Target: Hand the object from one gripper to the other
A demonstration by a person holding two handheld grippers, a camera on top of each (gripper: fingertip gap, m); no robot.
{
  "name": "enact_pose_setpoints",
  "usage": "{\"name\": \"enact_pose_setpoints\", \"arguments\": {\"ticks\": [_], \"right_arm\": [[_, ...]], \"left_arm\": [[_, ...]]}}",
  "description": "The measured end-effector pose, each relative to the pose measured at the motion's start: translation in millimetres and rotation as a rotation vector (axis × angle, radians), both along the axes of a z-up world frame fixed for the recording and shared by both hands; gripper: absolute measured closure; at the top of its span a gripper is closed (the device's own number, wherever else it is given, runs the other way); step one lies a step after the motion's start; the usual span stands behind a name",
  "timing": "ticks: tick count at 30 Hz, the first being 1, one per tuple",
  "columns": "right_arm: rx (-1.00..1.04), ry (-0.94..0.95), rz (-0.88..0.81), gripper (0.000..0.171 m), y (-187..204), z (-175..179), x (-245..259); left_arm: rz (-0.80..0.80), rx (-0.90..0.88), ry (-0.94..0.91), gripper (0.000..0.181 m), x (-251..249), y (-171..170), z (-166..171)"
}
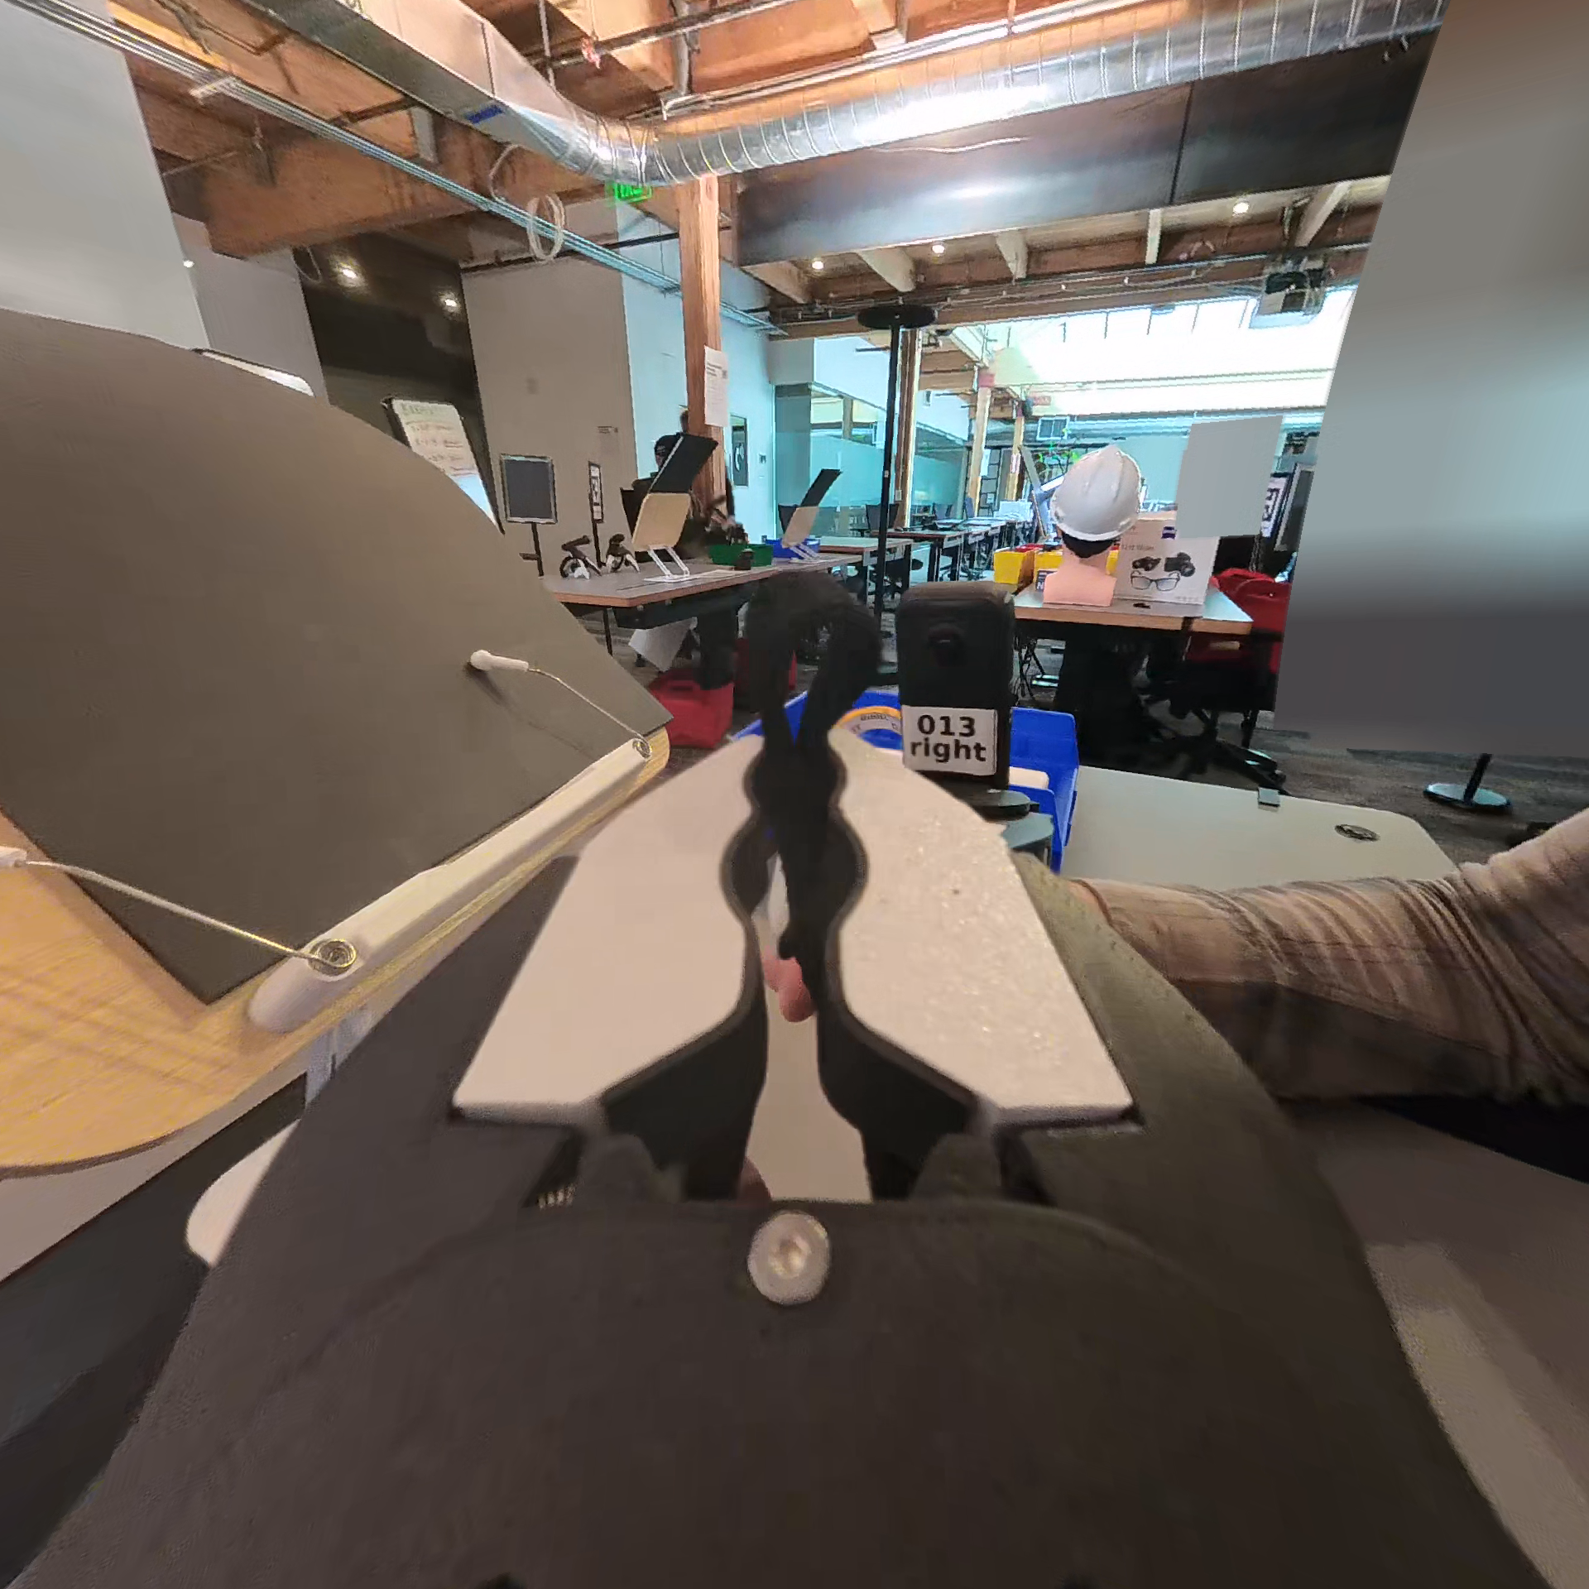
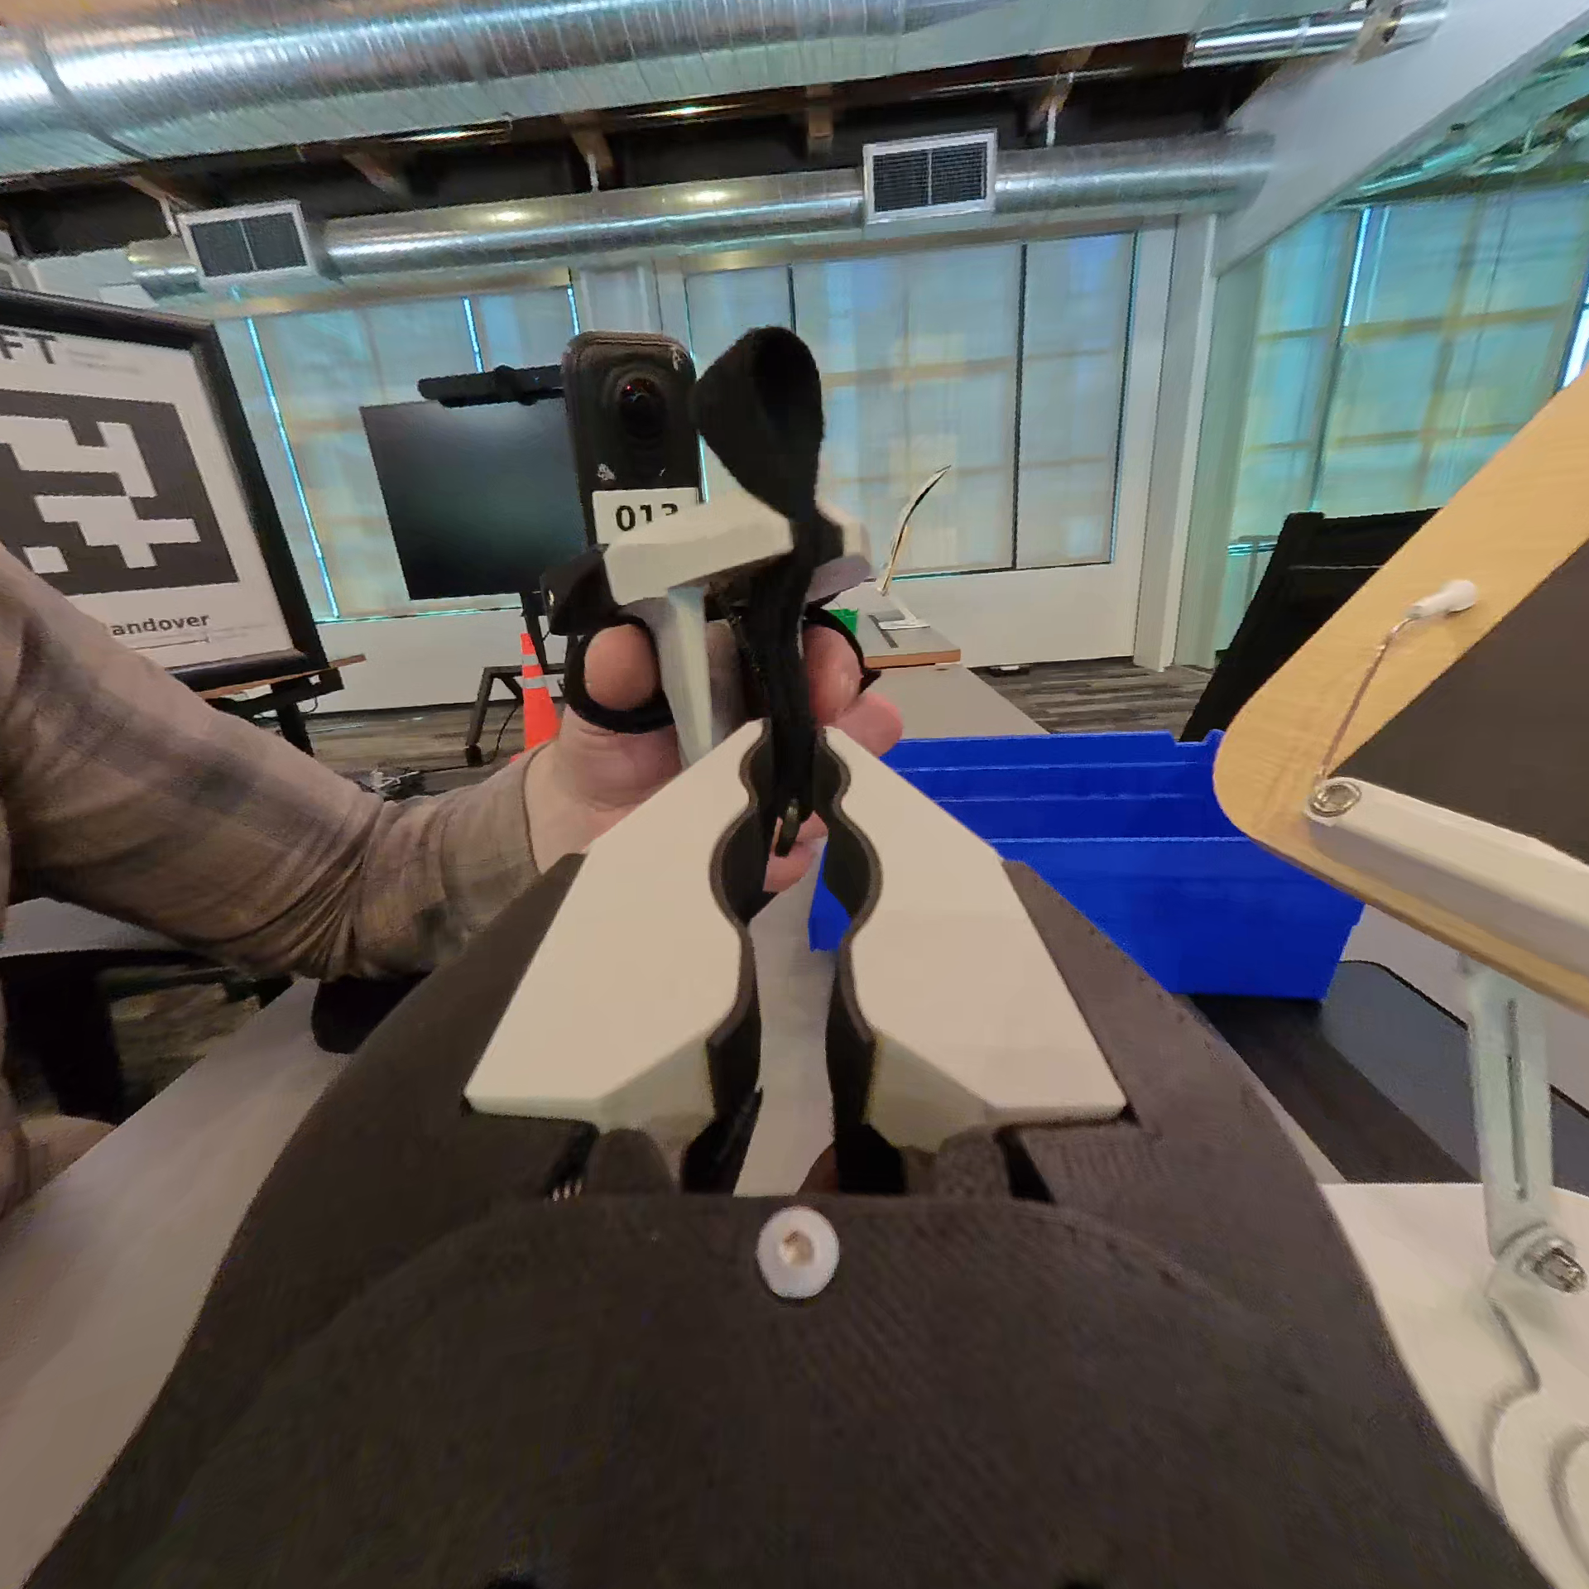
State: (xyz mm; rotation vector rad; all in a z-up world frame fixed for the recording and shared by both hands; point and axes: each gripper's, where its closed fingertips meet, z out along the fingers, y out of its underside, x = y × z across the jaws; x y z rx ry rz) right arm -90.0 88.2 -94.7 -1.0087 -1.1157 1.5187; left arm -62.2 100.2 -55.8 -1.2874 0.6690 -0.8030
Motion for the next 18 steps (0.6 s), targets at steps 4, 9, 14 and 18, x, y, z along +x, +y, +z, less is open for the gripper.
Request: {"name": "enact_pose_setpoints", "arguments": {"ticks": [4,9,14,18], "right_arm": [[0.023,-0.023,-0.15,0.161,18,-1,-5],[0.415,-0.166,-0.591,0.125,41,0,-7],[0.515,-0.283,-0.704,0.123,37,-9,-18],[0.445,-0.266,-0.703,0.133,40,-13,-18]], "left_arm": [[0.072,-0.031,-0.02,0.176,-8,10,-1],[0.219,-0.109,-0.104,0.176,-32,28,-2],[0.231,-0.12,-0.134,0.176,-33,28,-1],[0.205,-0.106,-0.102,0.176,-20,21,-2]]}}
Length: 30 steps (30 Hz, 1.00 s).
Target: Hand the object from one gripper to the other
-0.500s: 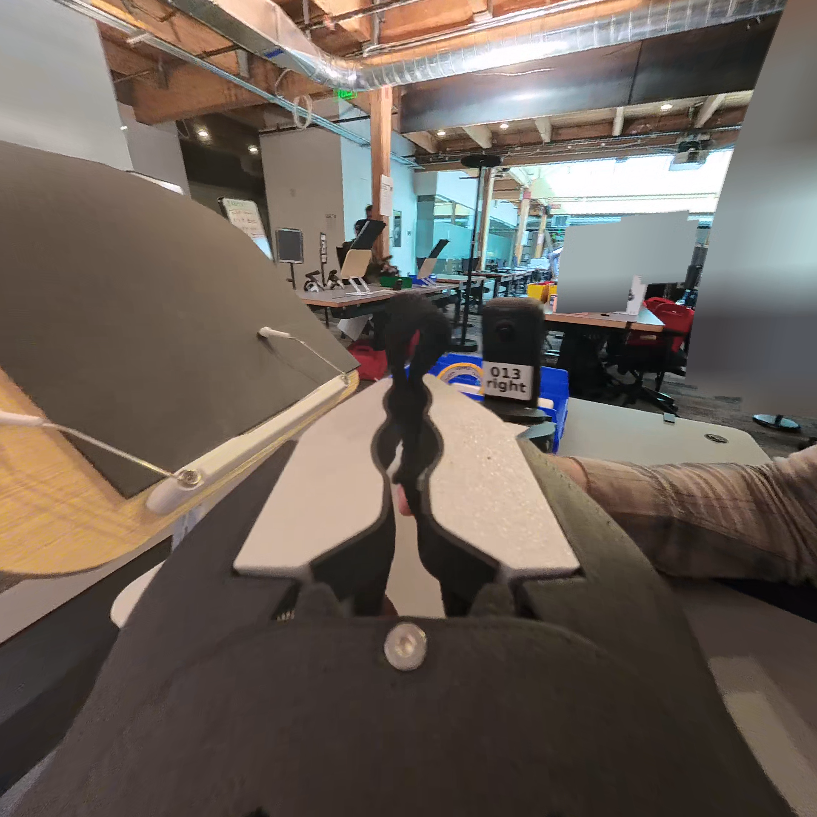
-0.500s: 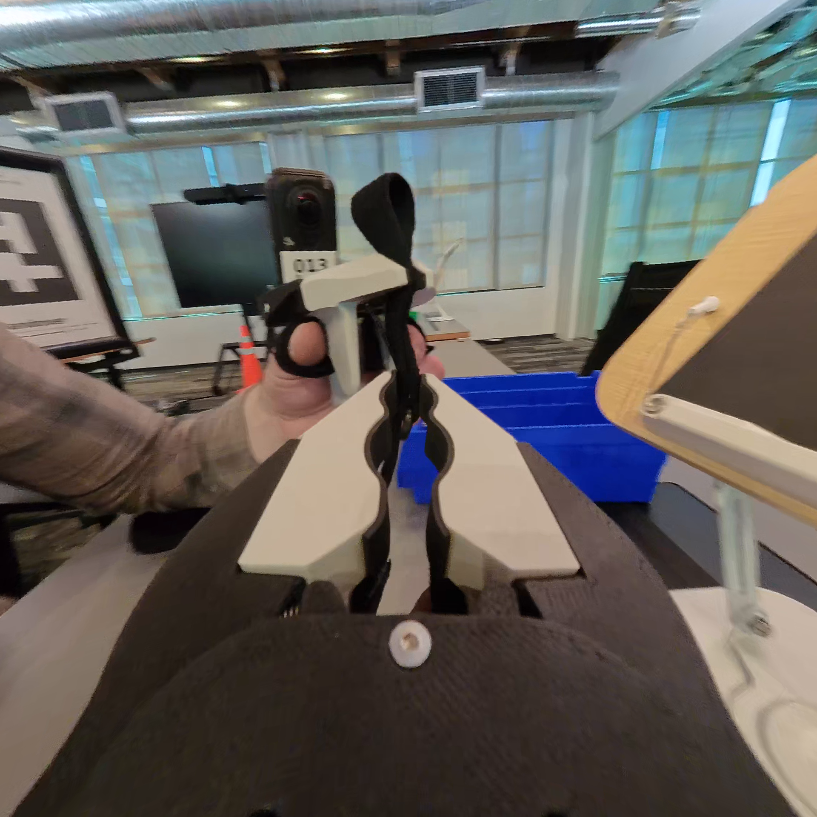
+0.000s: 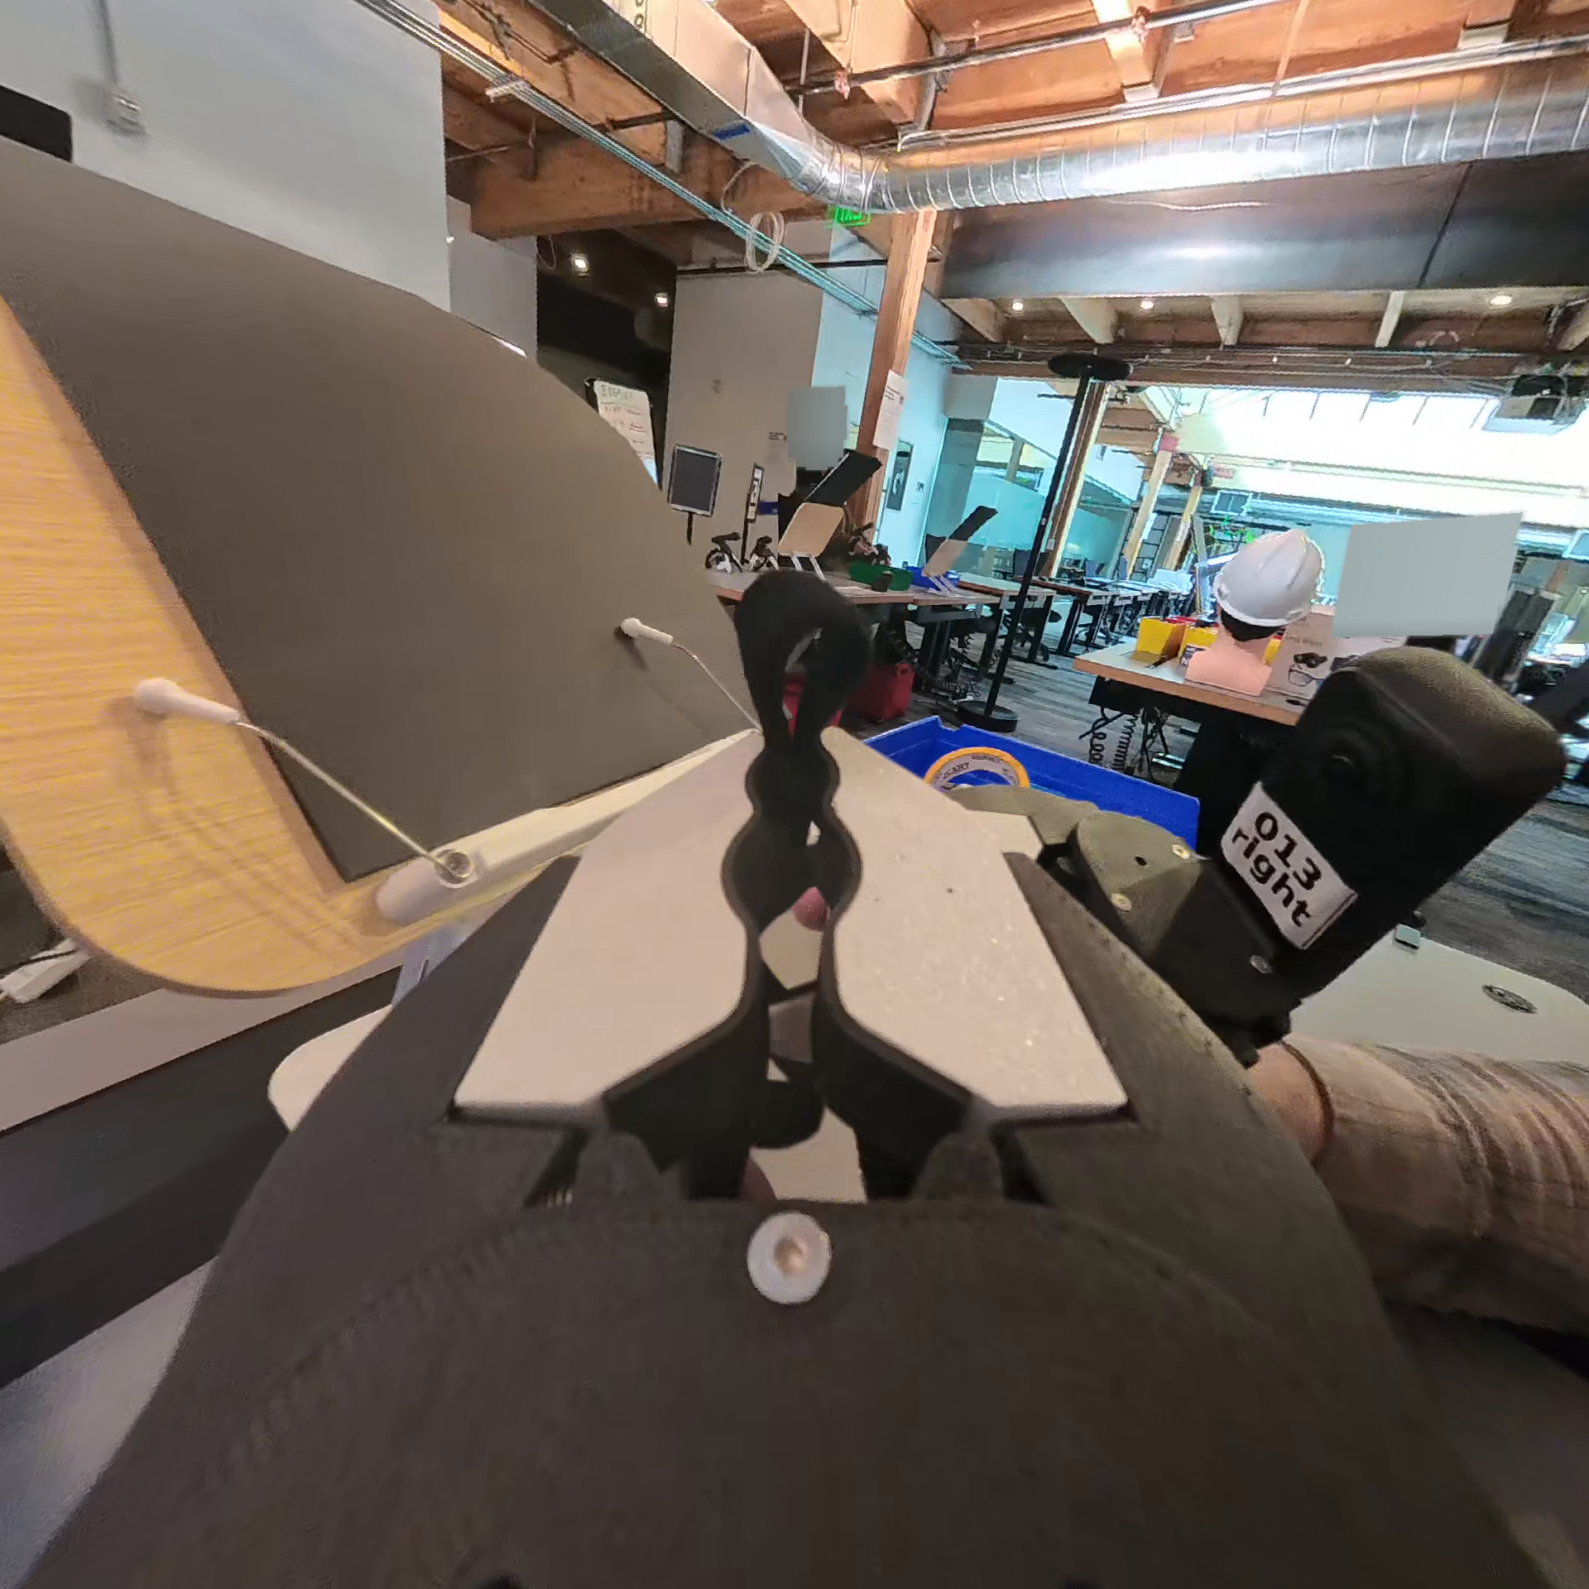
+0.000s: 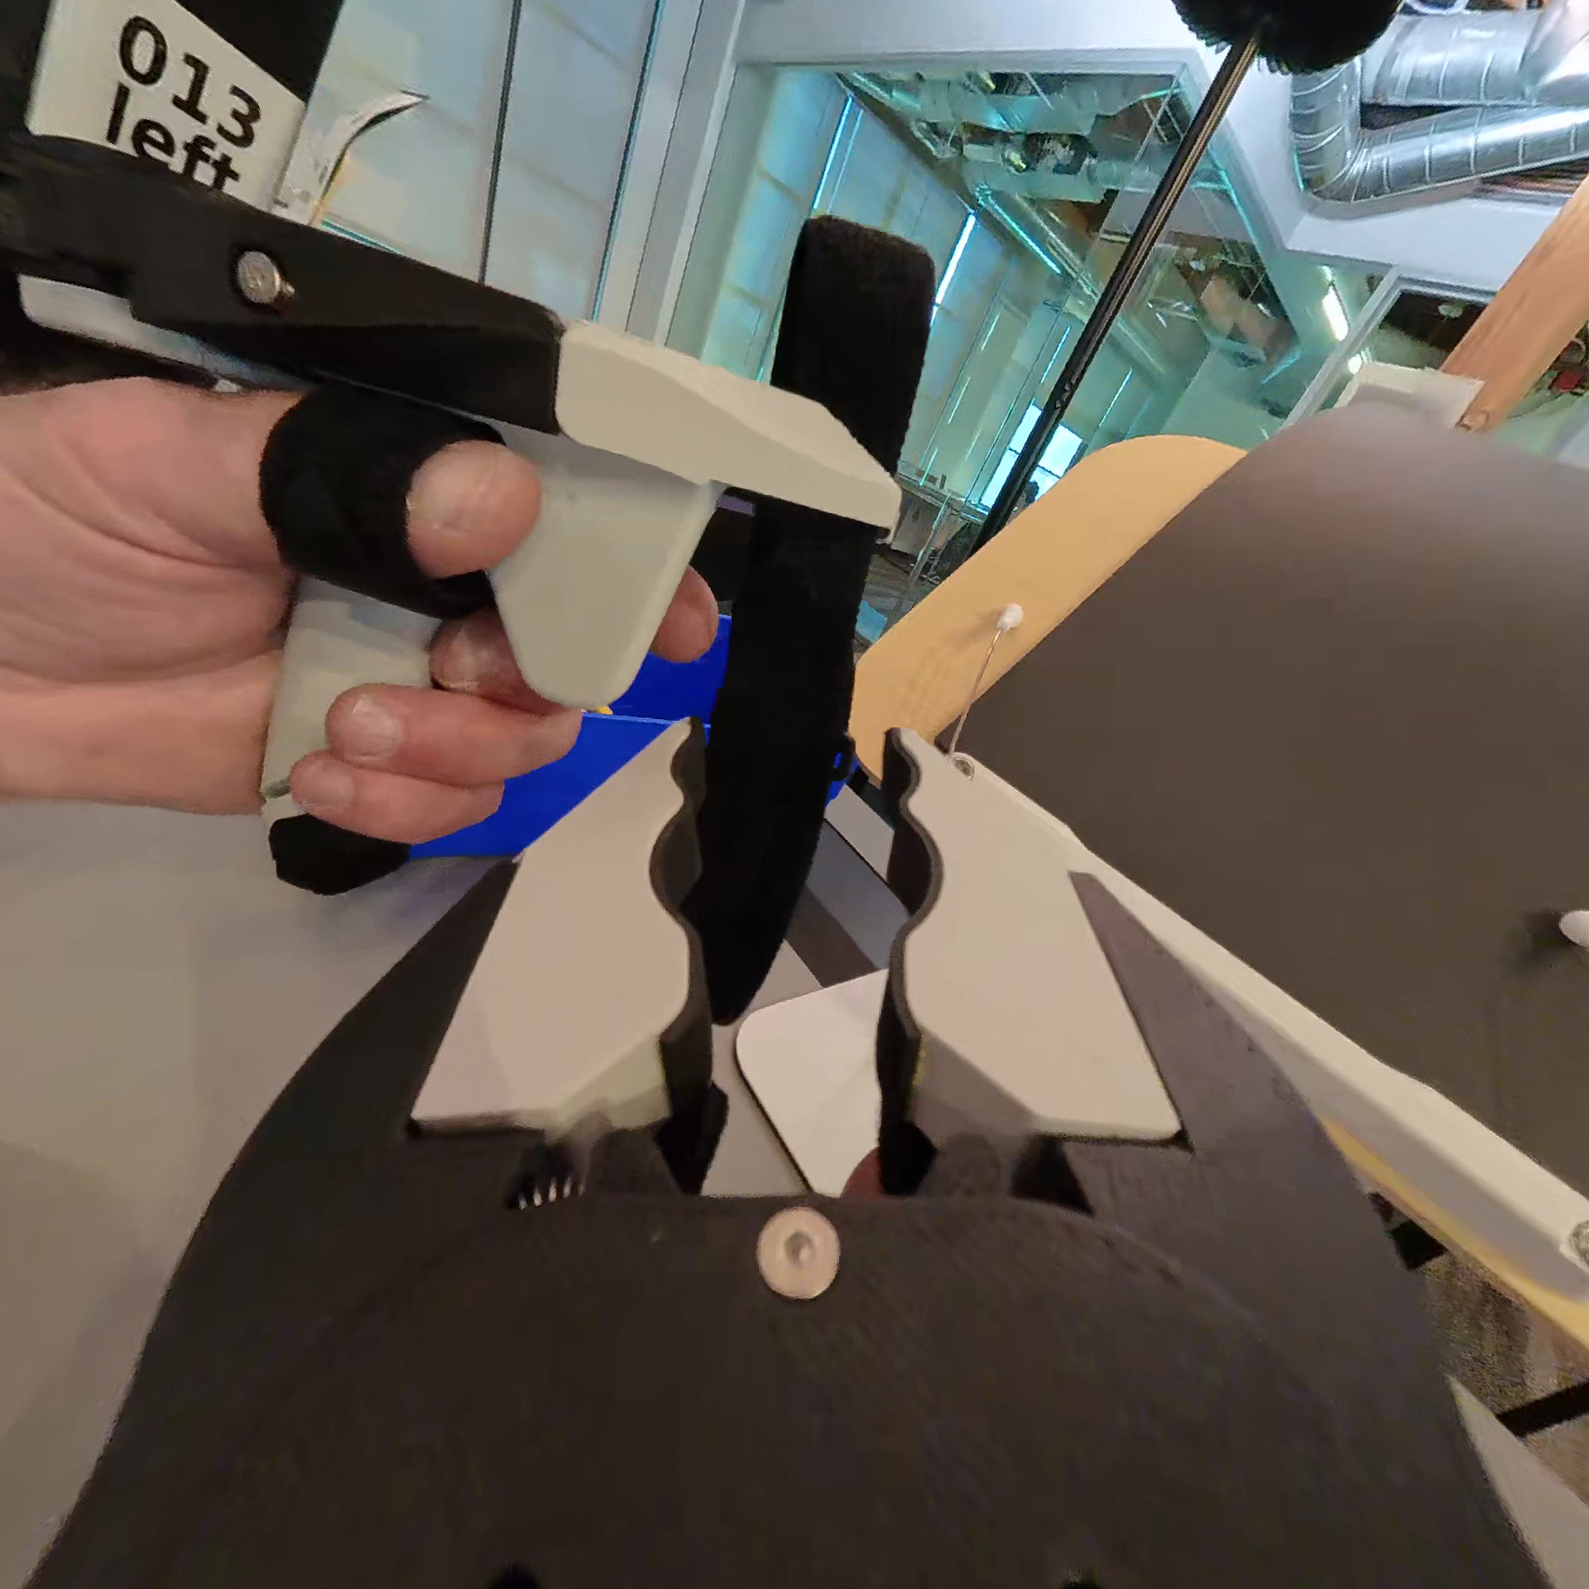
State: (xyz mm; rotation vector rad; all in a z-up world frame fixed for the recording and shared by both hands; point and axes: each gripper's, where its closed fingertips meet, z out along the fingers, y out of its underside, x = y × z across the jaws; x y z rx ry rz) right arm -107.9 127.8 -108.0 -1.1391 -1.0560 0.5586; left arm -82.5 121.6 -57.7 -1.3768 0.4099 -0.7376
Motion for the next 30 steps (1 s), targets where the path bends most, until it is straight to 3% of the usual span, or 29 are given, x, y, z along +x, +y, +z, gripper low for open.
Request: {"name": "enact_pose_setpoints", "arguments": {"ticks": [5,16,26,30], "right_arm": [[0.008,-0.001,0.002,0.151,-2,-1,0],[-0.094,0.058,0.115,0.157,-5,2,3],[-0.389,0.231,0.483,0.157,-18,13,17],[-0.422,0.274,0.532,0.157,-15,15,24]], "left_arm": [[-0.018,-0.009,-0.002,0.176,6,-3,-2],[-0.036,0.026,0.006,0.171,6,-5,2],[-0.064,0.133,0.108,0.137,2,-10,9],[-0.048,0.179,0.176,0.135,-1,-12,10]]}}
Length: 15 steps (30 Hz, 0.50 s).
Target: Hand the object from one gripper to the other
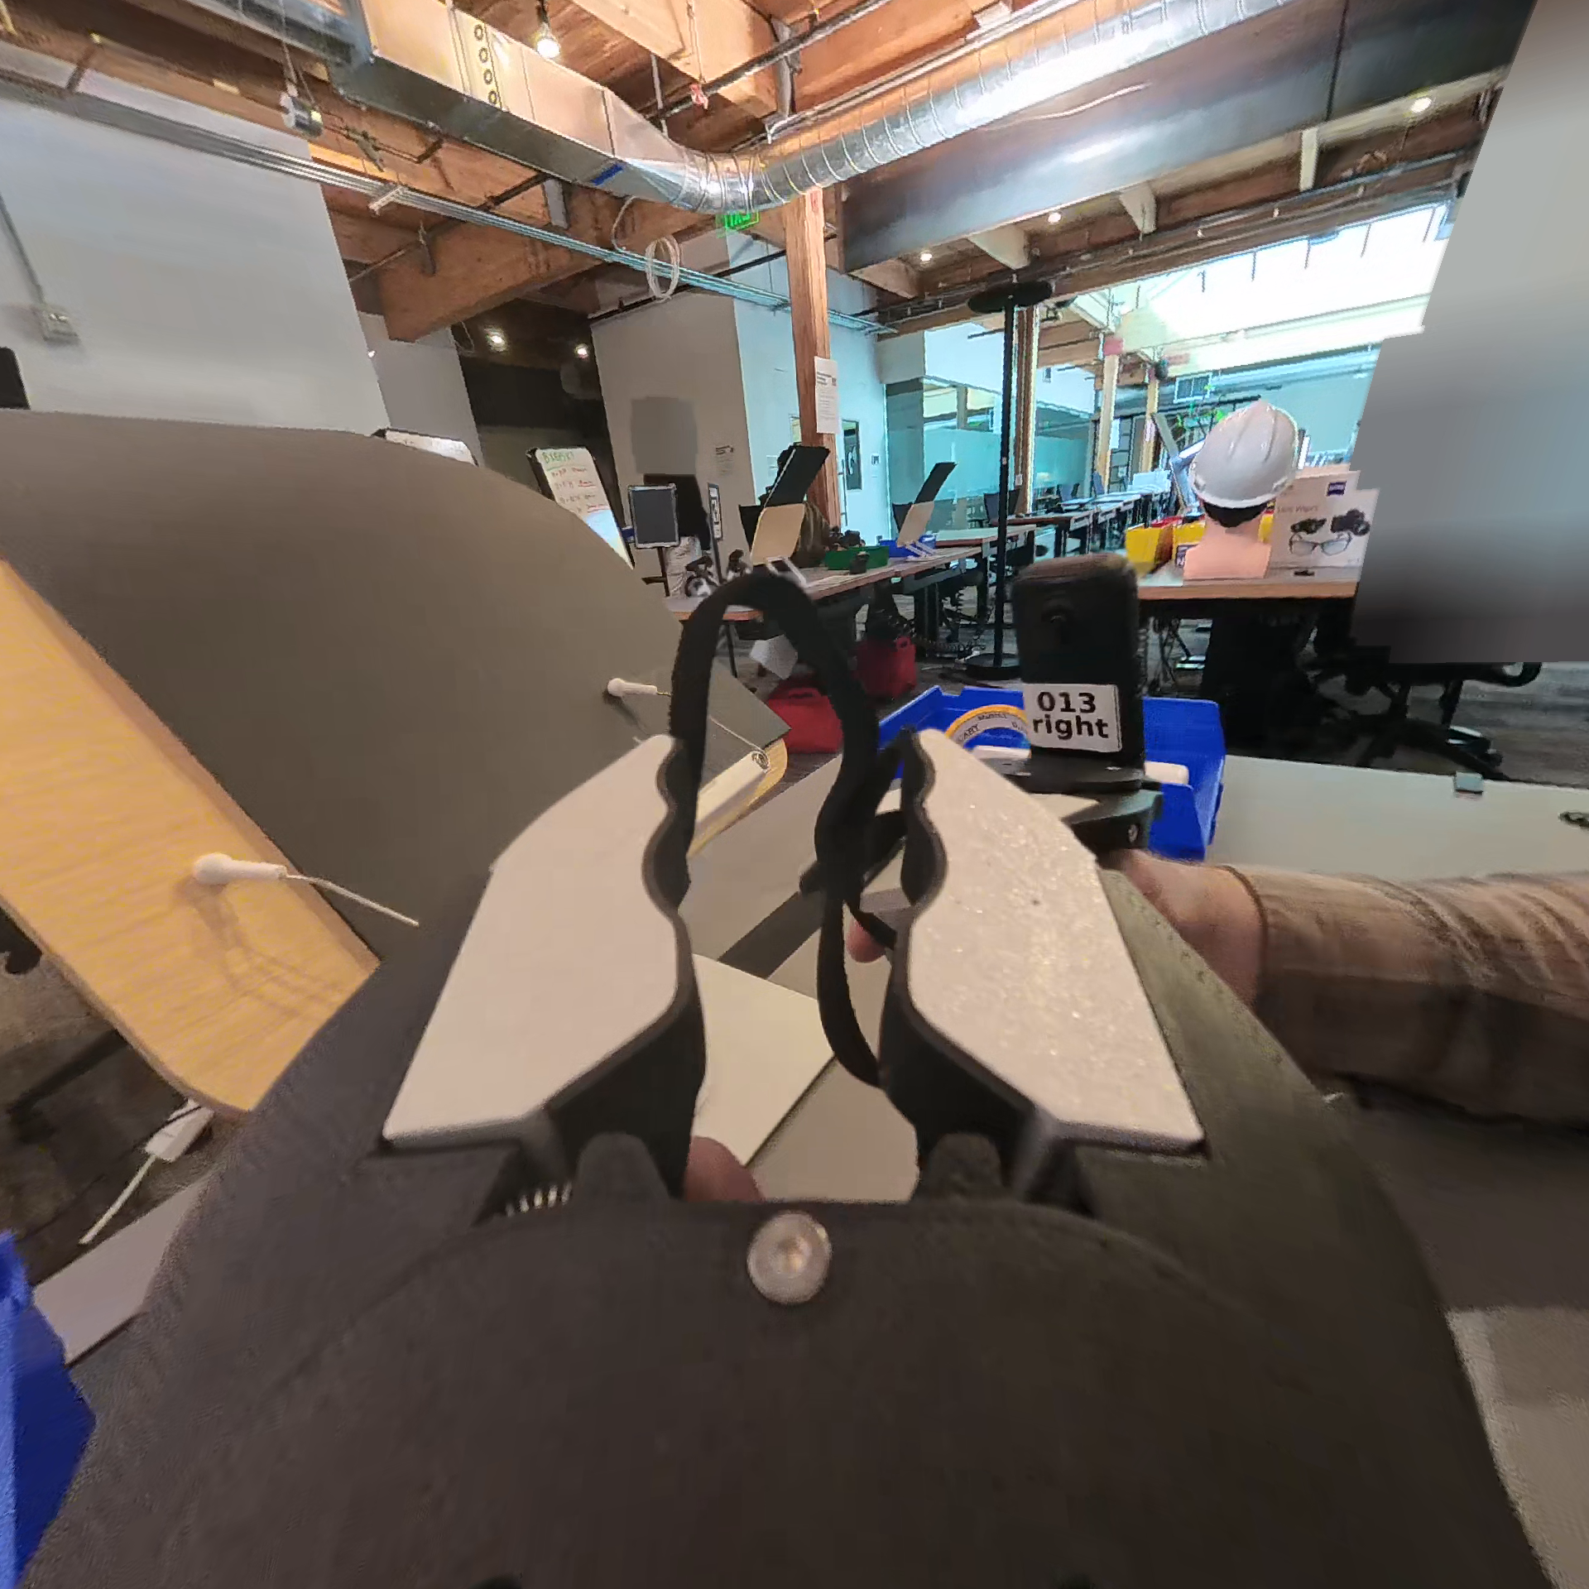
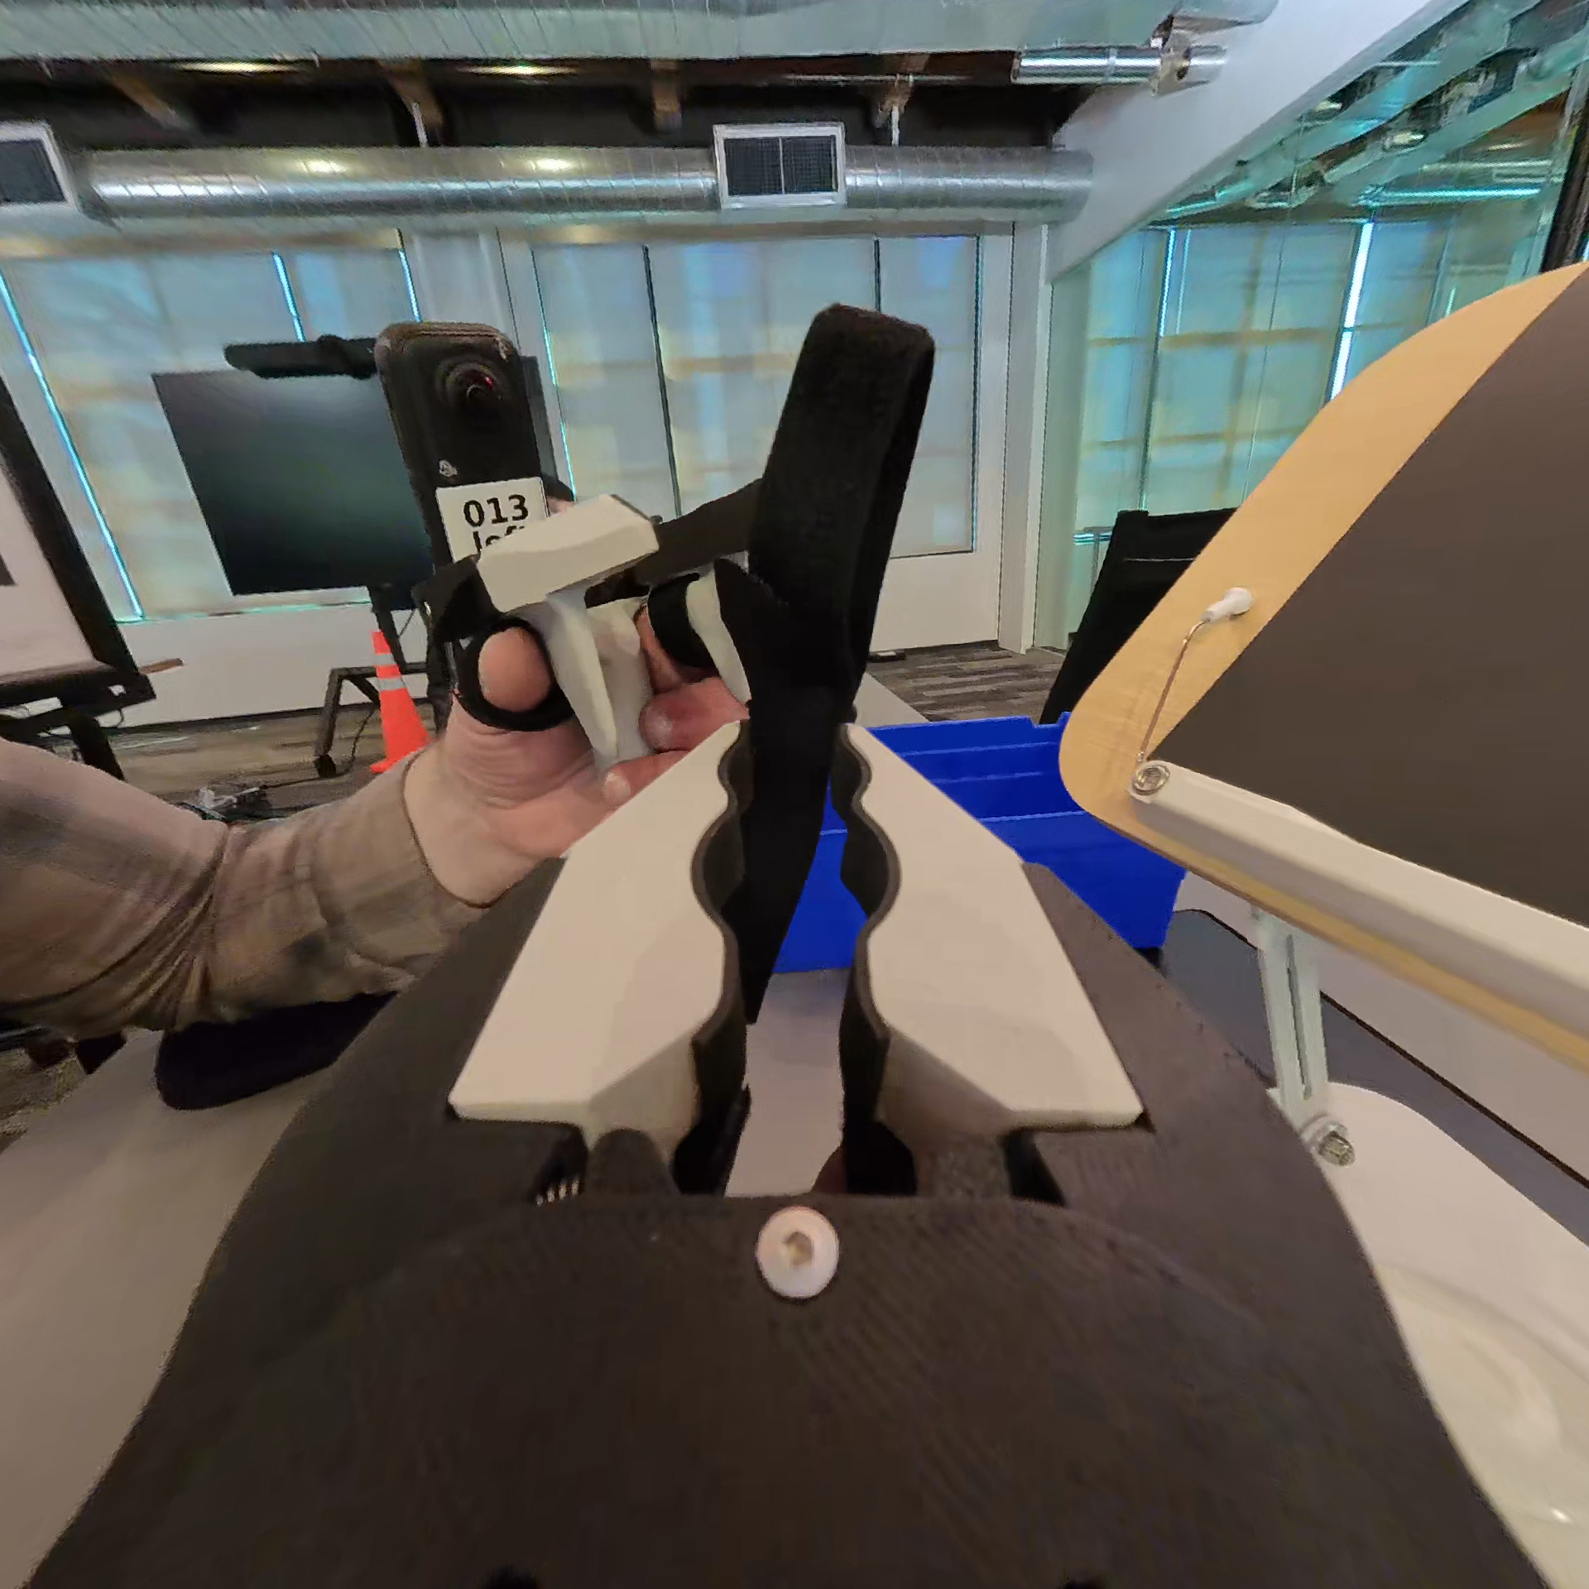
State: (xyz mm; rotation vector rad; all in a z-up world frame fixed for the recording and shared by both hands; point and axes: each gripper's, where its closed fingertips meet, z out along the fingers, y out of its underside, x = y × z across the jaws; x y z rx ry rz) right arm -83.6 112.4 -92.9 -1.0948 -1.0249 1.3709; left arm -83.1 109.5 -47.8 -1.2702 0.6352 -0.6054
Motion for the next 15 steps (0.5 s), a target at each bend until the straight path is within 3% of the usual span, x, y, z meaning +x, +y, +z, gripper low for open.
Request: {"name": "enact_pose_setpoints", "arguments": {"ticks": [9,15], "right_arm": [[0.013,0.028,0.083,0.157,-10,3,6],[0.055,-0.015,0.219,0.157,-34,-4,5]], "left_arm": [[-0.001,0.05,0.039,0.134,-6,-6,8],[-0.123,-0.017,0.045,0.125,4,-11,-2]]}}
